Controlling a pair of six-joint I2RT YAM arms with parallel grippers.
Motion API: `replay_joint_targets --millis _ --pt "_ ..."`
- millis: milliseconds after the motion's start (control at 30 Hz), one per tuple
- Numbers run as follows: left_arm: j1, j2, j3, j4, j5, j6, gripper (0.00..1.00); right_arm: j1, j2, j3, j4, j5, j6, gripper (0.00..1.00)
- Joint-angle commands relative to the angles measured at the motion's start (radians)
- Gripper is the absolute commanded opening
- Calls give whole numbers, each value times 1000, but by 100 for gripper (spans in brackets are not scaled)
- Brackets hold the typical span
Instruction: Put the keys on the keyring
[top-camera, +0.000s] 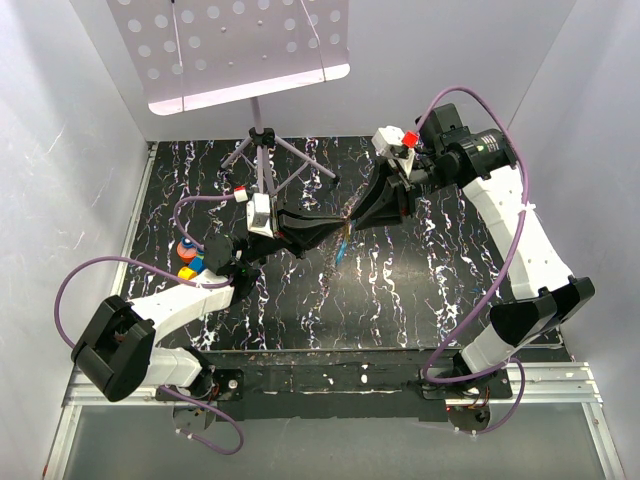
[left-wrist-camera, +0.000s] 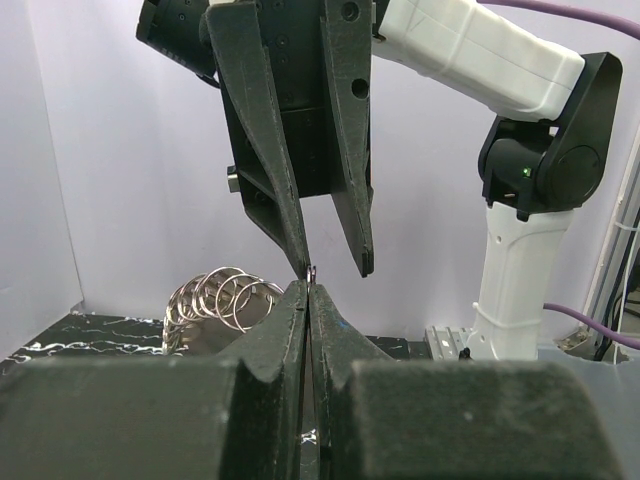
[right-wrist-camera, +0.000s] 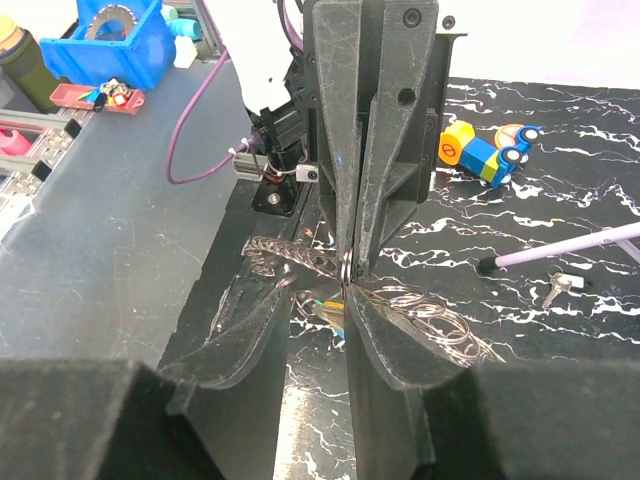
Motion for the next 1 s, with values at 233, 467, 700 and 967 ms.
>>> replay_joint_targets --millis 233,467,700,967 --pt "3 -31 -3 31 -44 27 0 -23 -11 48 -45 -12 32 36" --pt "2 -27 11 39 -35 8 0 -22 9 50 -2 11 78 37" --pt "2 -11 16 54 -35 -3 0 15 20 45 -3 35 64 37" --pt "3 -4 16 70 -40 -13 0 26 29 54 13 40 80 37"
